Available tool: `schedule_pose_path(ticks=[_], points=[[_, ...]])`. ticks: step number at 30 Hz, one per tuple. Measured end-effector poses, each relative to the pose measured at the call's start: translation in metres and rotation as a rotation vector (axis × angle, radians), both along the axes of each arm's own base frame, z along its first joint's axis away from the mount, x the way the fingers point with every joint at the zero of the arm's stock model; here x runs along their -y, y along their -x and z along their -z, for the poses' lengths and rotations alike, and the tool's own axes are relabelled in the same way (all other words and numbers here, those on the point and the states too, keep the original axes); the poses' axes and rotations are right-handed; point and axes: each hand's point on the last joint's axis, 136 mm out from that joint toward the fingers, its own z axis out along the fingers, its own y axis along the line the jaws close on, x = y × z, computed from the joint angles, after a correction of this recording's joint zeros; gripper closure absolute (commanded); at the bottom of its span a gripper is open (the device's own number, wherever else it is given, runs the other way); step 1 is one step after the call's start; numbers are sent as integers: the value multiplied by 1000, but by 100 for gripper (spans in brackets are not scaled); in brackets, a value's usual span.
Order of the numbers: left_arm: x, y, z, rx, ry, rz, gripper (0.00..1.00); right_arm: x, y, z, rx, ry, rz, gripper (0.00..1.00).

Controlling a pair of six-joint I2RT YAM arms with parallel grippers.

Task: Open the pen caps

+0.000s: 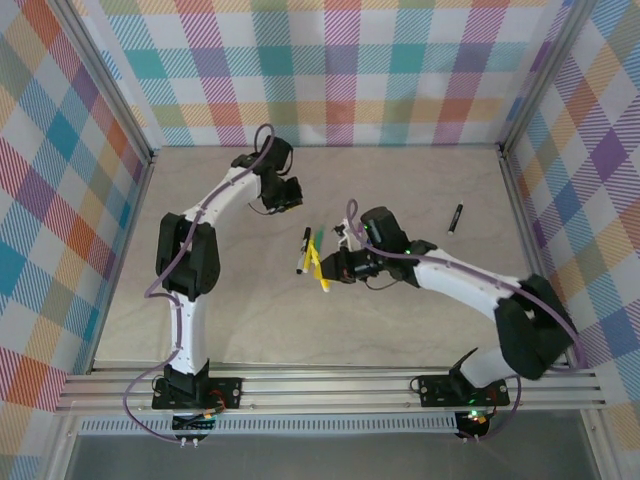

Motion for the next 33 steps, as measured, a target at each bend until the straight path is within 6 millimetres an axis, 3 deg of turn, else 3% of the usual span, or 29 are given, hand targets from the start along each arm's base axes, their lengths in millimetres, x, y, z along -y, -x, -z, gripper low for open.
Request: schedule_pose_path(ticks=[2,5,9,15,20,26,33], points=[[-10,-5,3,-2,-26,-15,100,11,3,-6,20,23,21,100],[-21,-7,2,-3,-61,-13,100,32,-13,-1,39,92,107,100],[-45,-4,9,-26,-110,-13,100,80,-71,29,49,315,321,100],[-124,14,41,-136,-222,-97,100,154,-149,63,65,599,547,100],[-172,25,54,-189,-300,-159,100,213,-198,86,28,722,666,100],[-189,25,55,-194,-340,-186,100,267,-243,110,-41,798,750,100],[-199,27,74,-235,-387,-197,100,302,-254,121,-75,878,782,100]])
